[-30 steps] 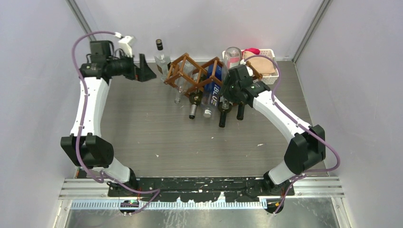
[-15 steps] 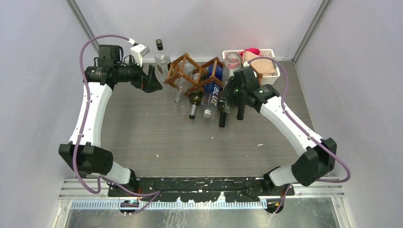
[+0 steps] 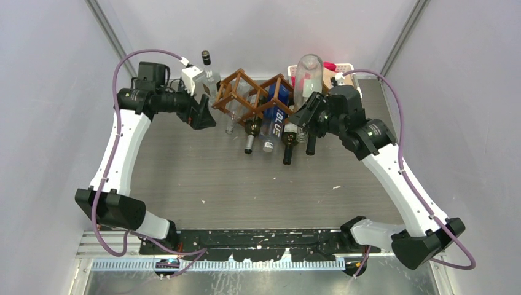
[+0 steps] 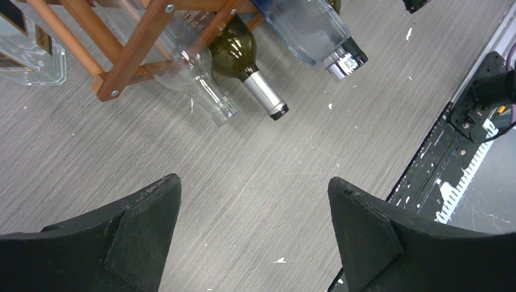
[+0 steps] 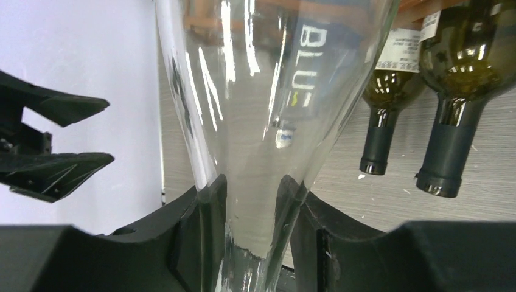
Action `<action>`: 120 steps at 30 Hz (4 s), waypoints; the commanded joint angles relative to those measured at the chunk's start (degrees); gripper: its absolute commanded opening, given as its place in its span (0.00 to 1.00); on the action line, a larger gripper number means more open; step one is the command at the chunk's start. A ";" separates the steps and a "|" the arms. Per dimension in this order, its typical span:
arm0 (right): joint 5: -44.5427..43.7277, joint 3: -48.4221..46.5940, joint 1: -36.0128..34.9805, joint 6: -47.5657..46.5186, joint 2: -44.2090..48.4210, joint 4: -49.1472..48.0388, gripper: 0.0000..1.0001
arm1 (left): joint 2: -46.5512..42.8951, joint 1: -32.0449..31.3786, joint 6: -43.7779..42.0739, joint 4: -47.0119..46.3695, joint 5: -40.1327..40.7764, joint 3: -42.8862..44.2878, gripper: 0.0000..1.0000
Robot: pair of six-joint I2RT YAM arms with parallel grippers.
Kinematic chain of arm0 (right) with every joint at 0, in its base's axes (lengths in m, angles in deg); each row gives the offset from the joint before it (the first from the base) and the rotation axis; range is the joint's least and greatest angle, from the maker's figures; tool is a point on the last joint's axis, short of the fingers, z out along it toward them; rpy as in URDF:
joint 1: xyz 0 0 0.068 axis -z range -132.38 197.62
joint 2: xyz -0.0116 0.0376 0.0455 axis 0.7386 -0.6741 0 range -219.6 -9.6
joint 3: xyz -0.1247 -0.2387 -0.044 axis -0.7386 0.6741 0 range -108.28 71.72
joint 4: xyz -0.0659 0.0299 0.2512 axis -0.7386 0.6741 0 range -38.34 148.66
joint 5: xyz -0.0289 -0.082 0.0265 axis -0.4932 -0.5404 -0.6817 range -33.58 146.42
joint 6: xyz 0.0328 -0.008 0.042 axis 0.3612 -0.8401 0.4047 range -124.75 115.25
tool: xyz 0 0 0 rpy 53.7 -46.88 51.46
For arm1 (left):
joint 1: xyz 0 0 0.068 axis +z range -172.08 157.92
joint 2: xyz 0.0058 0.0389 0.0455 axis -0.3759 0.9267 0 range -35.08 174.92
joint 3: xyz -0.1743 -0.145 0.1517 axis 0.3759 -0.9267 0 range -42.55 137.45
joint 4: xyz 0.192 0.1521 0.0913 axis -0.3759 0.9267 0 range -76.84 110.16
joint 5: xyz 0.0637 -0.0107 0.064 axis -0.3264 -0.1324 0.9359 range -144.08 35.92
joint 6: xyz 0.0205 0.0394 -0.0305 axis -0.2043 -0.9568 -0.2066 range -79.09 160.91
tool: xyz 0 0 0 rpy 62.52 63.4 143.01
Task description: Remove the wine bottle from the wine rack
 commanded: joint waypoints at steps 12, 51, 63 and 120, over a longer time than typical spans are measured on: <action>15.90 -10.18 -0.83 -1.44 2.45 -11.37 0.01 | -6.12 -2.41 -7.30 -0.92 -1.59 0.43 1.00; 25.12 -27.49 -32.93 -2.39 -25.22 -12.06 0.01 | -49.55 -7.31 -71.35 -29.11 -19.66 -49.18 0.98; 29.78 -28.02 -34.06 1.53 -28.37 -20.32 0.01 | -47.81 -7.59 -72.44 -26.16 -18.31 -49.37 0.77; 2.29 -11.93 -22.00 0.92 -7.95 -5.91 0.92 | -20.70 2.96 -16.36 -62.59 18.50 -35.60 0.00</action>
